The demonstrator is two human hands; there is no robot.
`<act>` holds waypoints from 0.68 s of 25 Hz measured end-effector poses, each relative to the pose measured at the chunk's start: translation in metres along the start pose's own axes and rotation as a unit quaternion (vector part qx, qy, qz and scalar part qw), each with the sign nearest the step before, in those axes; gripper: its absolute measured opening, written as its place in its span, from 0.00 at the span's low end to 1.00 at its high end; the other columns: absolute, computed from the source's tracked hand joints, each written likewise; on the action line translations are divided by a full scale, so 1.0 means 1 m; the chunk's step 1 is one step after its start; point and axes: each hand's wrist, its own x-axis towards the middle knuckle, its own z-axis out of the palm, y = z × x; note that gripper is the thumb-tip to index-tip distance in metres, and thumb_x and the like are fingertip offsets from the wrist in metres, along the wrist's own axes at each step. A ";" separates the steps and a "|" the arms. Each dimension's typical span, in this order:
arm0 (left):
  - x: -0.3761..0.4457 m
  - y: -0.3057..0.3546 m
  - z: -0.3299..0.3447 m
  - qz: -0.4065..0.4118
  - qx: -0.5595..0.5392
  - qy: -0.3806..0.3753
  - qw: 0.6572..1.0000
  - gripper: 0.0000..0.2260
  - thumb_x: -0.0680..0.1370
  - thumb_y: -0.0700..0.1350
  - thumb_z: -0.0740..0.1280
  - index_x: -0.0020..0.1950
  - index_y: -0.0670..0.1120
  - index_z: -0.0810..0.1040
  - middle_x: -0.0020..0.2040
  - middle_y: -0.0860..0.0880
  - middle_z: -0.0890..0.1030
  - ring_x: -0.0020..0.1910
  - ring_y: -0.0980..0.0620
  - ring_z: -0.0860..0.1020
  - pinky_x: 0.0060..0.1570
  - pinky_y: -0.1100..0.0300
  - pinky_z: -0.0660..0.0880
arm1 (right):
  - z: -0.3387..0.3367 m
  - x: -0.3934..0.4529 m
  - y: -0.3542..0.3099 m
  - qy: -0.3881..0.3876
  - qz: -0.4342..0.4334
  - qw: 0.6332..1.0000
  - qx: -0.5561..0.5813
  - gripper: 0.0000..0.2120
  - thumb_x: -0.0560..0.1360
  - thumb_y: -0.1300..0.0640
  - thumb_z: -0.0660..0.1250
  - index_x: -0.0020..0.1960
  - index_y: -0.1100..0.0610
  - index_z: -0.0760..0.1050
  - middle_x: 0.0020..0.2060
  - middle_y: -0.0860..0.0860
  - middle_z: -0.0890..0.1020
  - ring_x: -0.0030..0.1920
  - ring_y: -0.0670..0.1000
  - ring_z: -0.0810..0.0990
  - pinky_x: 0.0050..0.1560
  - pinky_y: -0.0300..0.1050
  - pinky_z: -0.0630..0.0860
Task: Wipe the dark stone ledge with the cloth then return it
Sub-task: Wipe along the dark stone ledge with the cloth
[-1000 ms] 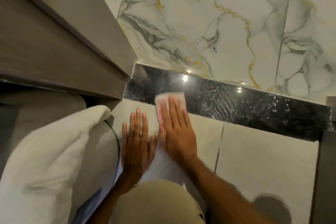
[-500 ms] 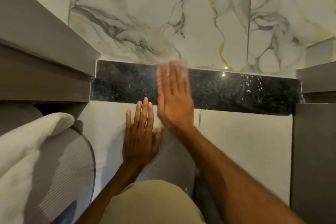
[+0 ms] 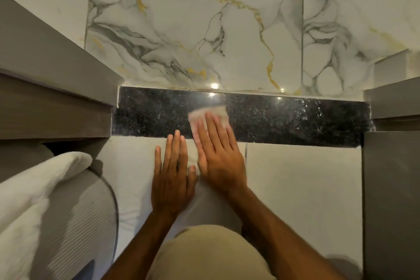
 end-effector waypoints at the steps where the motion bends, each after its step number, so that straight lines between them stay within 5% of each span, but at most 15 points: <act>1: 0.000 -0.001 -0.001 0.001 0.006 -0.002 1.000 0.31 0.85 0.51 0.52 0.86 0.36 0.60 0.87 0.36 0.58 0.87 0.36 0.59 0.87 0.43 0.43 | -0.006 -0.032 0.013 -0.006 0.018 1.000 -0.012 0.34 0.88 0.52 0.55 0.91 0.54 0.47 0.91 0.54 0.46 0.92 0.55 0.46 0.90 0.61 0.54; 3: -0.002 -0.003 -0.001 0.001 0.008 -0.001 1.000 0.32 0.84 0.51 0.53 0.86 0.36 0.60 0.87 0.36 0.59 0.86 0.36 0.60 0.87 0.44 0.43 | -0.017 -0.058 0.051 0.009 0.159 0.986 -0.044 0.36 0.88 0.53 0.55 0.91 0.56 0.44 0.91 0.53 0.43 0.91 0.55 0.42 0.91 0.59 0.51; 5: -0.002 -0.001 0.002 -0.015 0.004 0.007 1.000 0.33 0.85 0.53 0.53 0.86 0.37 0.58 0.88 0.37 0.57 0.87 0.36 0.58 0.87 0.44 0.42 | -0.029 -0.026 0.071 0.055 0.347 0.936 -0.015 0.36 0.88 0.53 0.54 0.91 0.58 0.42 0.91 0.55 0.44 0.91 0.58 0.42 0.92 0.61 0.50; 6: 0.001 0.004 0.006 -0.030 -0.001 0.013 0.999 0.33 0.85 0.53 0.53 0.87 0.38 0.57 0.88 0.37 0.56 0.87 0.36 0.56 0.87 0.44 0.41 | -0.033 -0.002 0.072 0.061 0.371 0.927 0.002 0.35 0.88 0.53 0.54 0.91 0.58 0.42 0.91 0.56 0.45 0.91 0.59 0.43 0.92 0.61 0.49; 8: 0.011 0.025 0.012 -0.027 -0.008 0.014 1.000 0.33 0.85 0.54 0.53 0.87 0.37 0.56 0.88 0.36 0.56 0.88 0.36 0.56 0.87 0.41 0.44 | -0.027 0.008 0.058 0.054 0.261 0.964 0.008 0.35 0.87 0.55 0.54 0.91 0.57 0.47 0.91 0.56 0.49 0.91 0.59 0.46 0.92 0.60 0.49; 10: 0.019 0.046 0.015 0.034 -0.012 0.006 0.999 0.34 0.85 0.54 0.54 0.87 0.38 0.56 0.88 0.36 0.56 0.87 0.37 0.57 0.86 0.36 0.51 | -0.019 -0.033 0.036 0.051 0.188 0.981 0.000 0.33 0.85 0.58 0.54 0.89 0.59 0.54 0.89 0.59 0.57 0.90 0.60 0.54 0.90 0.63 0.59; 12: 0.026 0.053 0.017 0.063 -0.014 -0.005 0.998 0.34 0.85 0.55 0.54 0.87 0.39 0.57 0.88 0.37 0.57 0.87 0.38 0.57 0.85 0.35 0.54 | -0.024 -0.084 0.040 0.077 0.308 0.948 -0.009 0.31 0.86 0.58 0.52 0.88 0.61 0.56 0.88 0.61 0.60 0.89 0.63 0.58 0.87 0.66 0.64; 15: 0.027 0.051 0.018 0.064 -0.006 -0.003 0.998 0.33 0.86 0.57 0.52 0.88 0.40 0.56 0.88 0.38 0.57 0.88 0.38 0.55 0.86 0.38 0.50 | -0.048 -0.050 0.101 0.107 0.500 0.859 0.037 0.33 0.88 0.56 0.54 0.90 0.59 0.47 0.90 0.59 0.51 0.91 0.62 0.49 0.90 0.65 0.54; 17: 0.027 0.050 0.021 0.062 -0.002 -0.004 0.998 0.33 0.87 0.58 0.51 0.88 0.41 0.54 0.89 0.38 0.55 0.88 0.39 0.54 0.88 0.43 0.44 | -0.059 0.002 0.135 0.105 0.468 0.878 0.012 0.33 0.90 0.51 0.52 0.91 0.57 0.44 0.91 0.58 0.48 0.91 0.61 0.48 0.90 0.64 0.56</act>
